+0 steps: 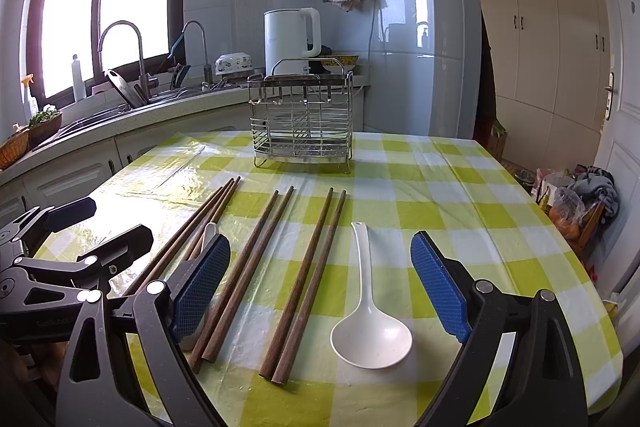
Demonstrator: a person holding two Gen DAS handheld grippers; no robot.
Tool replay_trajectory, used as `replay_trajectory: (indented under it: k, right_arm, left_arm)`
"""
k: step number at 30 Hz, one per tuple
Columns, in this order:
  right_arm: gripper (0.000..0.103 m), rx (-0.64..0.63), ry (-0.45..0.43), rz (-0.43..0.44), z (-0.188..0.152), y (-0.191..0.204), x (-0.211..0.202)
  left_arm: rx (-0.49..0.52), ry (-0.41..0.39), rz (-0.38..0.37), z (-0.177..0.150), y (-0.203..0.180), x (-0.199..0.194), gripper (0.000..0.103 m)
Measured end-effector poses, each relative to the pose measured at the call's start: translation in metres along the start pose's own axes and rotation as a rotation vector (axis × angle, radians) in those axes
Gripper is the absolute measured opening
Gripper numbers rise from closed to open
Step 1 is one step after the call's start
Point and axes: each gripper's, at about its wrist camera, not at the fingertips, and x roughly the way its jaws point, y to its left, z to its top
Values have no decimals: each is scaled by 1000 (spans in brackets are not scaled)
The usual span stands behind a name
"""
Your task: Organize utensils
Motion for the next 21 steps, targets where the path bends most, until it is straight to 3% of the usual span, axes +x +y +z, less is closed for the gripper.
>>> replay_trajectory:
  k: [21]
  right_arm:
    - [86,1,1,0,0,0,0]
  left_arm:
    - [0,2,-9,-2,-1,3,99]
